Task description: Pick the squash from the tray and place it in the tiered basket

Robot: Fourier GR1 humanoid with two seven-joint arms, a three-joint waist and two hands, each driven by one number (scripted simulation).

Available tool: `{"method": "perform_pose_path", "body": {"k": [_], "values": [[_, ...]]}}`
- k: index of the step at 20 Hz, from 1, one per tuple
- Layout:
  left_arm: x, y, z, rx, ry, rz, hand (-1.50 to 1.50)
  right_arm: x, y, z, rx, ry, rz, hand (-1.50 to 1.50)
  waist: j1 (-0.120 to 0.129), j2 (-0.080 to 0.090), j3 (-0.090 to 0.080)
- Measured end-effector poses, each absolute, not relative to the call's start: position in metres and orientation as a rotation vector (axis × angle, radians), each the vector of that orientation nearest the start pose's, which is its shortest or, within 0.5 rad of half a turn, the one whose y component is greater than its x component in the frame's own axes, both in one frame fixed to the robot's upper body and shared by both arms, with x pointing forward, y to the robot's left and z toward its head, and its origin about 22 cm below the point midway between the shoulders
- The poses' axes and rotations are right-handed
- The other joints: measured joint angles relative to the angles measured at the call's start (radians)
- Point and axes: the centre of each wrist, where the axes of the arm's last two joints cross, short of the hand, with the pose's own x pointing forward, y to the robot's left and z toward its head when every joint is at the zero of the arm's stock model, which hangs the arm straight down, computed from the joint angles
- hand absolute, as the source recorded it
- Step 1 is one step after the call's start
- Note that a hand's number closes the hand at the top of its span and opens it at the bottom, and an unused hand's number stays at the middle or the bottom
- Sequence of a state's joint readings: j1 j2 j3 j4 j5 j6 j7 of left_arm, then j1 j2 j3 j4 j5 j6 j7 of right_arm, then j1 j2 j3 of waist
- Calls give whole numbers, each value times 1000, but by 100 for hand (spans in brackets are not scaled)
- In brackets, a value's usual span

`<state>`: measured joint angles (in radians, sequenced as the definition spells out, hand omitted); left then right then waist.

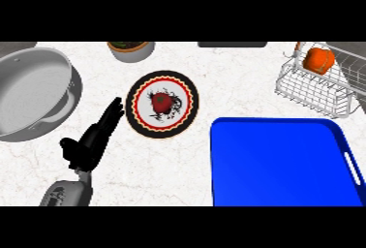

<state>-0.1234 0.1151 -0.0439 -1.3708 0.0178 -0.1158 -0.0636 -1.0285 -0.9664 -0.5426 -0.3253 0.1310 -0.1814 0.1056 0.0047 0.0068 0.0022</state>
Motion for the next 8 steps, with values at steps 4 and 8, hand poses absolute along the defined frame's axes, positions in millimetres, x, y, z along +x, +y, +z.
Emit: {"method": "perform_pose_path", "body": {"k": [4, 8], "values": [[267, 235, -15, -75, -1535, -227, 0, 305, -568, 254, -868, -1470, -596, -150, -6, -3, 0], [264, 235, -20, -65, -1531, -228, 0, 250, -607, 256, -874, -1482, -612, -150, -9, -2, 1]]}}
